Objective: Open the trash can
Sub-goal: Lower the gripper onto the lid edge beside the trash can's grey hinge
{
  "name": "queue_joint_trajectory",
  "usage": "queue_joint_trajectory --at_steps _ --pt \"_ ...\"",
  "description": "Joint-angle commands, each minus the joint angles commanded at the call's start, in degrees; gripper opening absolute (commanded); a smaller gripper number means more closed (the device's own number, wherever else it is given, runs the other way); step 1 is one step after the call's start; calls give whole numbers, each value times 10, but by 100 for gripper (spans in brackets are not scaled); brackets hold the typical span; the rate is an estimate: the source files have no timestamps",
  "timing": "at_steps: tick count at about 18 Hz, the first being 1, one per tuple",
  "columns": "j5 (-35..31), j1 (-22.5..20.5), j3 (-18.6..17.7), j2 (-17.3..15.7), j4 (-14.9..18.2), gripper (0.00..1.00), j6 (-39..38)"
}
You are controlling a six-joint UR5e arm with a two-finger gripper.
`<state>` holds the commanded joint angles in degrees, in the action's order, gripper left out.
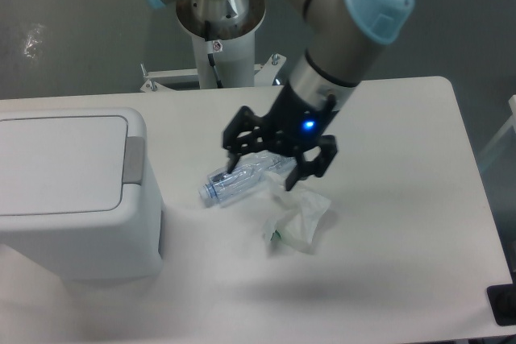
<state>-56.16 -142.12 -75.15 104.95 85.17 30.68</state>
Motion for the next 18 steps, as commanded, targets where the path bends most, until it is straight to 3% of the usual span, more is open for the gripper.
queue_joint_trajectory --at_steps 5,8,18 --pt "-1 14 -11 -11 3 100 -35" --pt "-3 16 -43 -34 -1 100 -77" --pt "-1 44 -43 -26 -5 100 -107"
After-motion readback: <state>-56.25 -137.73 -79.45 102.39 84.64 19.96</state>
